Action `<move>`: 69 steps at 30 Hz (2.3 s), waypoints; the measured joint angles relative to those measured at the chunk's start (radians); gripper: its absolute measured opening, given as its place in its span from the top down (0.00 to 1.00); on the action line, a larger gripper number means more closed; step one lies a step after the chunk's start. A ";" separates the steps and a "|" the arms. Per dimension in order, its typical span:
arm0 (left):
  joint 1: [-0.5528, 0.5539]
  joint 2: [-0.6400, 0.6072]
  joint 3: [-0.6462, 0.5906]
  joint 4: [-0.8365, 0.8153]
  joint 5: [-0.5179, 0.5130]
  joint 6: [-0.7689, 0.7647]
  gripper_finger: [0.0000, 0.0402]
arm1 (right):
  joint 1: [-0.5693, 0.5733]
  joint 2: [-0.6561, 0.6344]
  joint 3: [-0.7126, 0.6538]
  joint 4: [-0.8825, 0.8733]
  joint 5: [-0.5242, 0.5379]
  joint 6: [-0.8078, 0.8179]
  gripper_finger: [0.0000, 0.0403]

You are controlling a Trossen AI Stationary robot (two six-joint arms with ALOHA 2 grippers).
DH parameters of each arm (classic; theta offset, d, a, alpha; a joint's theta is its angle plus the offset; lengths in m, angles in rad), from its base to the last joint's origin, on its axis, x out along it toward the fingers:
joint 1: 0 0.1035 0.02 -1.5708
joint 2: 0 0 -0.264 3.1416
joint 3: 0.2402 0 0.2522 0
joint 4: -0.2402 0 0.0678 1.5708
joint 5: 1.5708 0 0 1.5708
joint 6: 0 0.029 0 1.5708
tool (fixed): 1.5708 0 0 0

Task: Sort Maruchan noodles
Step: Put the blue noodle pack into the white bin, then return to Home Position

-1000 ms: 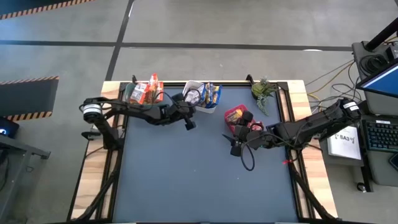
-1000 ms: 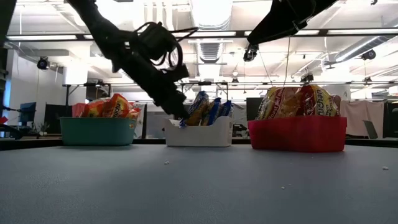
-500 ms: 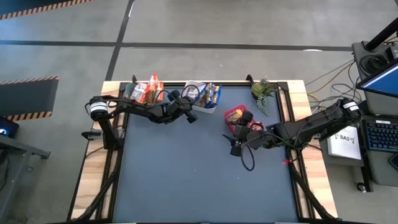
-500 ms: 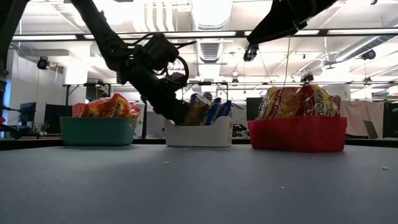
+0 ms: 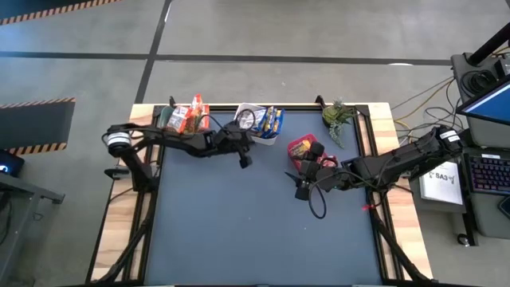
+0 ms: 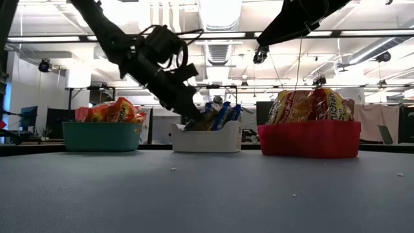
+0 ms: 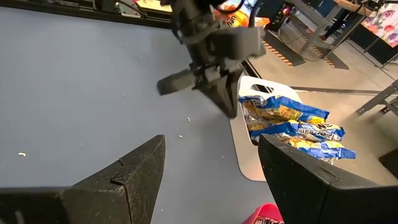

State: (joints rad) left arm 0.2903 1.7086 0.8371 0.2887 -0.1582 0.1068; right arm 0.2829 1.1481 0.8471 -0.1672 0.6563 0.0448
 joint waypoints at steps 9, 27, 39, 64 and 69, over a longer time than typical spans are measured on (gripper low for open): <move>0.019 -0.151 0.000 -0.105 -0.195 0.145 1.00 | 0.000 0.000 0.000 0.000 0.000 0.000 0.39; 0.096 0.021 0.008 0.074 -0.089 0.042 1.00 | -0.003 0.000 0.000 0.000 0.001 -0.004 0.39; 0.094 0.018 0.019 0.068 -0.041 -0.021 1.00 | -0.011 0.000 0.000 0.000 0.001 -0.002 0.39; -0.265 -0.809 -0.309 -0.202 -0.042 0.002 1.00 | -0.011 -0.174 -0.249 0.359 -0.104 -0.170 0.39; -0.268 -1.060 -0.438 -0.188 -0.046 -0.062 1.00 | -0.011 -0.268 -0.353 0.479 -0.115 -0.177 0.39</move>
State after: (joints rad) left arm 0.0227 0.6489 0.3991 0.1012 -0.2039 0.0452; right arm 0.2722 0.8801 0.4944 0.3114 0.5415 -0.1318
